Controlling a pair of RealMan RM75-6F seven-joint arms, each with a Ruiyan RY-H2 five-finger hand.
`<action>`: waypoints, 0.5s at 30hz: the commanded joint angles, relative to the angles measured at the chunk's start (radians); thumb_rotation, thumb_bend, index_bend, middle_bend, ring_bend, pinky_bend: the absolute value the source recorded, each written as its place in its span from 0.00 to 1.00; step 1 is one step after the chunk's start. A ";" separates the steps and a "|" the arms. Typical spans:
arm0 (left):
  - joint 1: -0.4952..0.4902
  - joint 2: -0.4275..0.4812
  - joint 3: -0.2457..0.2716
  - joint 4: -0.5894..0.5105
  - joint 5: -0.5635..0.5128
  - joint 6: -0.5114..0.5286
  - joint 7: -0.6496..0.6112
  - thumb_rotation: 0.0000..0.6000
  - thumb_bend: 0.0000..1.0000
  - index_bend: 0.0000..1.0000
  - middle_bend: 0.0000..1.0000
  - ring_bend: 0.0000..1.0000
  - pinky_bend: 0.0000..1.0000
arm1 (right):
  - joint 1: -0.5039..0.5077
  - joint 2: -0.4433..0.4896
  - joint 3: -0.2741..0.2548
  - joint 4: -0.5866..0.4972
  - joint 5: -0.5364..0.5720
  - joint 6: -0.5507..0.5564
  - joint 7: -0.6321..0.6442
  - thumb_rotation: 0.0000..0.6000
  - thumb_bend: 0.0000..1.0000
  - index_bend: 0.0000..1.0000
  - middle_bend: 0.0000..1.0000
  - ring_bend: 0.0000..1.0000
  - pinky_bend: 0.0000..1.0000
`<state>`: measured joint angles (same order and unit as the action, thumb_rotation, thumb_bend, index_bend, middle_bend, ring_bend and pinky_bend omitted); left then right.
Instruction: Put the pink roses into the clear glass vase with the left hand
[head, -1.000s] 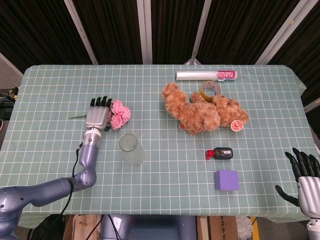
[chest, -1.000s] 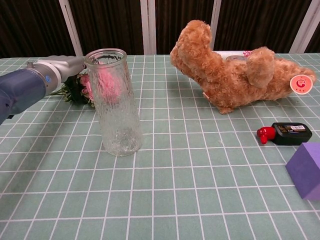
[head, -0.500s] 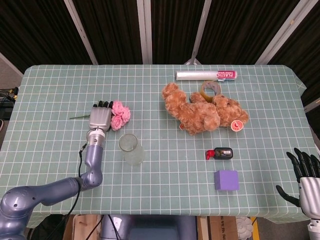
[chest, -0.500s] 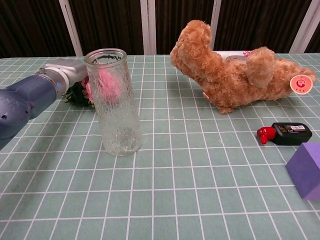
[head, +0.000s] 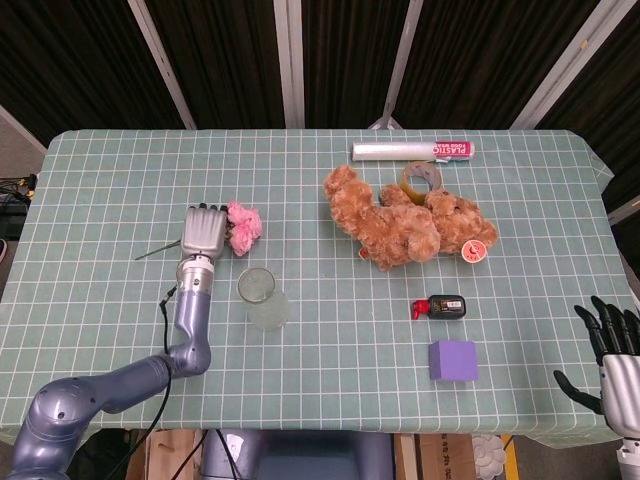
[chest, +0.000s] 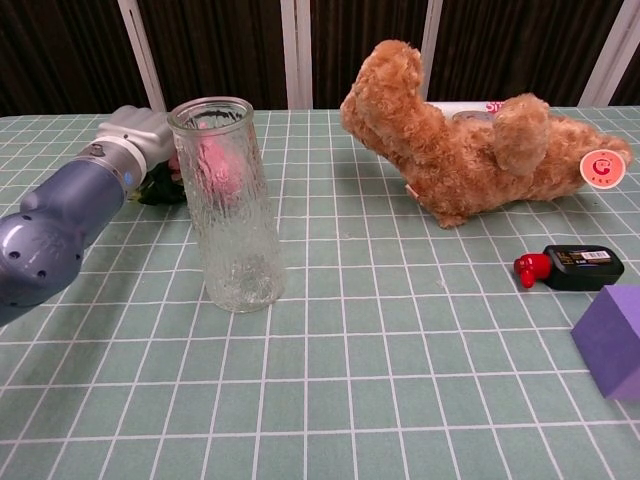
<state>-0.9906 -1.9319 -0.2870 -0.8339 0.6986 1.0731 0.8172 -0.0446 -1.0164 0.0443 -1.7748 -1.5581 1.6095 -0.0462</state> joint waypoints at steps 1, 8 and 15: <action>0.012 -0.001 -0.005 0.003 0.017 0.008 -0.024 1.00 0.48 0.39 0.45 0.38 0.50 | -0.002 0.001 0.000 0.000 -0.001 0.002 0.003 1.00 0.22 0.15 0.05 0.00 0.00; 0.072 0.069 -0.007 -0.066 0.128 0.076 -0.178 1.00 0.47 0.39 0.43 0.36 0.49 | -0.006 0.005 0.000 0.000 -0.001 0.009 0.014 1.00 0.22 0.15 0.05 0.00 0.00; 0.172 0.229 -0.032 -0.254 0.275 0.177 -0.463 1.00 0.47 0.38 0.42 0.35 0.49 | -0.008 0.005 0.000 -0.006 -0.003 0.013 0.009 1.00 0.22 0.15 0.05 0.00 0.00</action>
<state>-0.8747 -1.7865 -0.3018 -0.9919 0.8940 1.1888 0.4873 -0.0527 -1.0106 0.0441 -1.7802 -1.5608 1.6219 -0.0370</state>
